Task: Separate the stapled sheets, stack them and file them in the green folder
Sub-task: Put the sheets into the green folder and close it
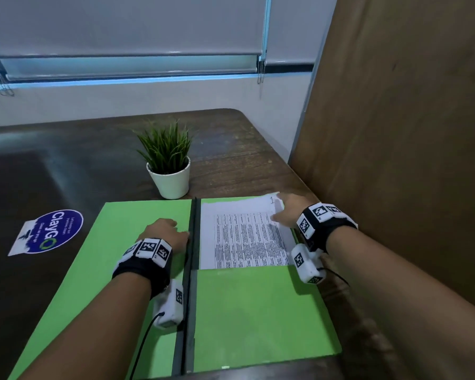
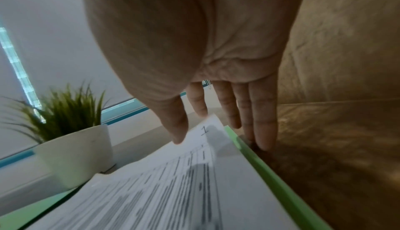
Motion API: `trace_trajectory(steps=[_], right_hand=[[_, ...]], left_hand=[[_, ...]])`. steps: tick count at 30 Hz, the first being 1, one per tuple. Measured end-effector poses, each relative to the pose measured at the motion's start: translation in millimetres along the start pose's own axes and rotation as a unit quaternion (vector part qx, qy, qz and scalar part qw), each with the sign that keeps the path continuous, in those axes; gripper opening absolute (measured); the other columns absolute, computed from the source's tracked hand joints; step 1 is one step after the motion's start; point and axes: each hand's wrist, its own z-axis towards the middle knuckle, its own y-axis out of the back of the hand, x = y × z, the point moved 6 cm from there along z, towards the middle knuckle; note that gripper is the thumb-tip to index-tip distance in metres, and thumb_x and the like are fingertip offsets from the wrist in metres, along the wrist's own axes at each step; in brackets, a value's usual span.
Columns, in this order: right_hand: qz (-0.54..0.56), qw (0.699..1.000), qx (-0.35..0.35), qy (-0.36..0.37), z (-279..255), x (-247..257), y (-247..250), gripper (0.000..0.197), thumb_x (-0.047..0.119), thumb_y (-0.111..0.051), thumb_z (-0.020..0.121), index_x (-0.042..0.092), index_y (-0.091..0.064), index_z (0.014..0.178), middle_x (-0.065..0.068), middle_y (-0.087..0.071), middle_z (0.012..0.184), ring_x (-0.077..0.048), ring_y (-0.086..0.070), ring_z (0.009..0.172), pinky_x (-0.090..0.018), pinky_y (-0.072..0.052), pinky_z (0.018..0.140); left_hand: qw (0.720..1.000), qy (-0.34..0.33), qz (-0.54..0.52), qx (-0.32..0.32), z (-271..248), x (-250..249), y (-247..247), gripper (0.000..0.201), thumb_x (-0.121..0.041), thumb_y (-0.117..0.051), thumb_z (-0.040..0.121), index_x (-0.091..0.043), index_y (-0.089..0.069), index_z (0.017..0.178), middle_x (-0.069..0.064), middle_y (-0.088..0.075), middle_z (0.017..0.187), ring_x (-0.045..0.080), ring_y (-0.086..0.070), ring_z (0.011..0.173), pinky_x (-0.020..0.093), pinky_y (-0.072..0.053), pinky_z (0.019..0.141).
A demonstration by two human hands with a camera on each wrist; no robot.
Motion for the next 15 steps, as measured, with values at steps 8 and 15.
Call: trace_trajectory(steps=[8, 15], right_hand=[[0.095, 0.985, 0.003, -0.142, -80.3, -32.0, -37.7, 0.029, 0.037, -0.073, 0.073, 0.011, -0.063, 0.077, -0.009, -0.069, 0.088, -0.03, -0.066, 0.081, -0.034, -0.054, 0.079], [0.13, 0.983, -0.02, -0.13, -129.0, -37.4, -61.8, 0.029, 0.028, -0.074, 0.085, 0.005, -0.066, 0.102, -0.01, -0.065, 0.094, -0.025, -0.056, 0.076, -0.025, -0.04, 0.057]], left_hand=[[0.99, 0.083, 0.103, -0.049, 32.8, 194.4, -14.1, 0.078, -0.057, -0.053, 0.059, -0.028, -0.051, 0.131, 0.022, -0.054, 0.136, 0.048, -0.056, 0.119, 0.056, -0.05, 0.094], [0.973, 0.174, -0.056, -0.143, -103.7, 173.2, 40.1, 0.063, -0.041, -0.054, 0.085, 0.0, -0.042, 0.131, 0.027, -0.047, 0.137, 0.046, -0.046, 0.126, 0.053, -0.04, 0.103]])
